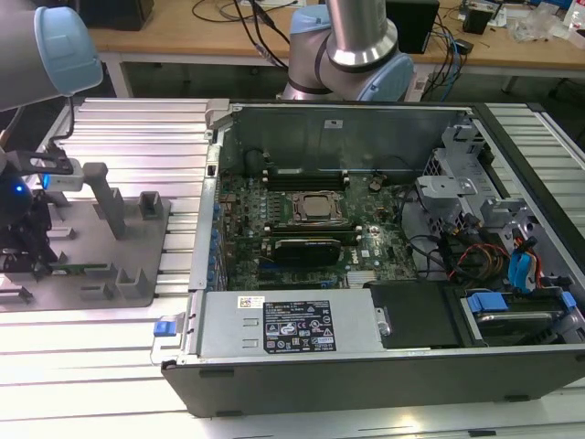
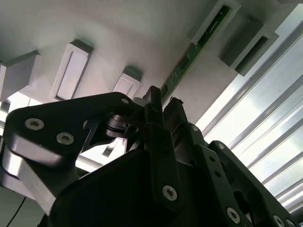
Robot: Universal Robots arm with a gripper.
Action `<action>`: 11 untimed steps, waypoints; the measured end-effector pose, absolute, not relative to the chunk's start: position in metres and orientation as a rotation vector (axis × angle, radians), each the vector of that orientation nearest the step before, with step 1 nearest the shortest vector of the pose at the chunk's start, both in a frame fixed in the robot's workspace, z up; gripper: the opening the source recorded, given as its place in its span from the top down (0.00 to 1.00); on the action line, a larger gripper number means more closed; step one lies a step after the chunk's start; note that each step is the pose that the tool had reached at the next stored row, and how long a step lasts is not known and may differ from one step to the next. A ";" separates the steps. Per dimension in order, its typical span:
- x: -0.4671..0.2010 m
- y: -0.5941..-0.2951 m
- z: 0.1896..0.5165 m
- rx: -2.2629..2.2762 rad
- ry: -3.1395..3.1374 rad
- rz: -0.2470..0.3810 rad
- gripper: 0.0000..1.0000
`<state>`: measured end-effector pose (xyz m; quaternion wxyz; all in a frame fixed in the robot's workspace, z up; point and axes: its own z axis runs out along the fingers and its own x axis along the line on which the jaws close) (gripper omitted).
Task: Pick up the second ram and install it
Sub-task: 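Pick up the second ram and move it above second insertion slot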
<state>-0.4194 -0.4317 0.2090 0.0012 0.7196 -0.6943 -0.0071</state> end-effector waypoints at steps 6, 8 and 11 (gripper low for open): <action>-0.419 -0.432 0.209 2.258 -2.181 -0.022 0.76; -0.419 -0.432 0.209 2.258 -2.181 -0.022 0.84; -0.419 -0.432 0.209 2.258 -2.181 -0.022 0.84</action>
